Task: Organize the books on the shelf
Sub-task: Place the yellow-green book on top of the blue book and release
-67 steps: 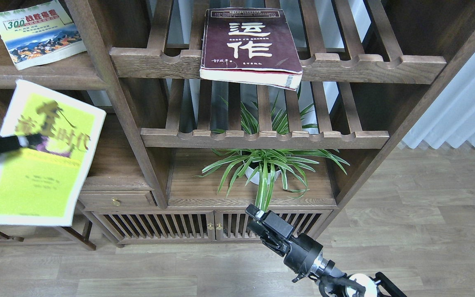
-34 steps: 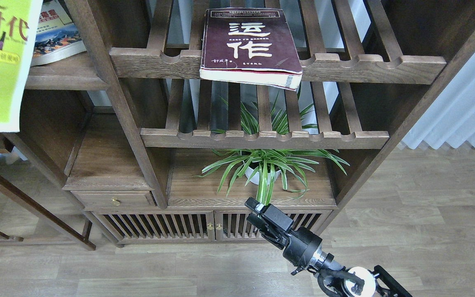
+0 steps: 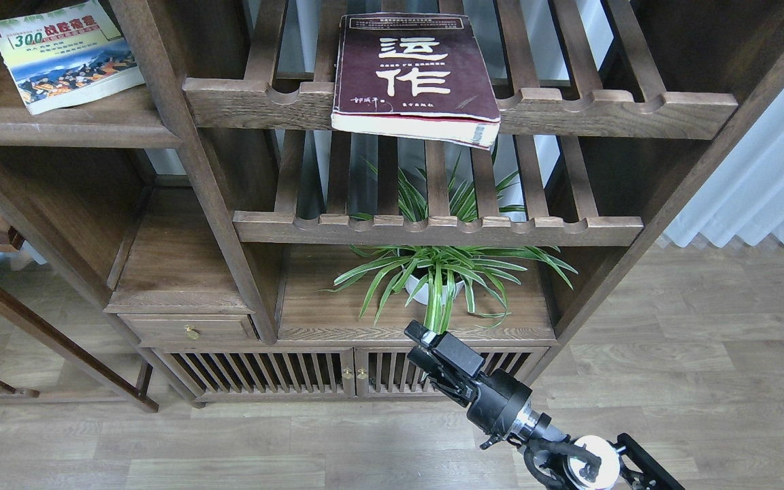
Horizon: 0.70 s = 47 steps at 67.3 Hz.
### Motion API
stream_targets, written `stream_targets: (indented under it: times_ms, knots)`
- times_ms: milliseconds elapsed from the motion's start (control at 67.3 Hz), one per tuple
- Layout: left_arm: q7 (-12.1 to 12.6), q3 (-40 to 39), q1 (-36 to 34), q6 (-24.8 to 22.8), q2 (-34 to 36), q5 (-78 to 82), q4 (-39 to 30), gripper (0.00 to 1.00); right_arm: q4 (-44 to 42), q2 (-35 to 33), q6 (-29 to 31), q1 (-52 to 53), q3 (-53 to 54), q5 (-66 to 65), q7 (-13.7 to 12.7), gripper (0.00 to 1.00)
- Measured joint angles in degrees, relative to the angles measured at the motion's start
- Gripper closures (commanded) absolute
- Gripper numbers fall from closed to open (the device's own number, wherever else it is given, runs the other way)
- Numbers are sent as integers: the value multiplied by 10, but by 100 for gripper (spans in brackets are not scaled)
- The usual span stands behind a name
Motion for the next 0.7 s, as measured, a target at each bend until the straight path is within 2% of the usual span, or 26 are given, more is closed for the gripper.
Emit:
stream_targets:
  times_ms: [356,609,653,698]
  knots:
    - [0,13,-45,0,-123,8,121,98,2,0,0,-7,1,1,0,1]
    - [0,26,-95,0,-186,8,205,97,2,0,0,-10,1,1,0,1]
    - [0,30,-103,0,-197,8,222,97,2,0,0,-10,1,1,0,1]
    - [0,33,-112,0,-214,8,245,89,1,0,0,-11,1,1,0,1]
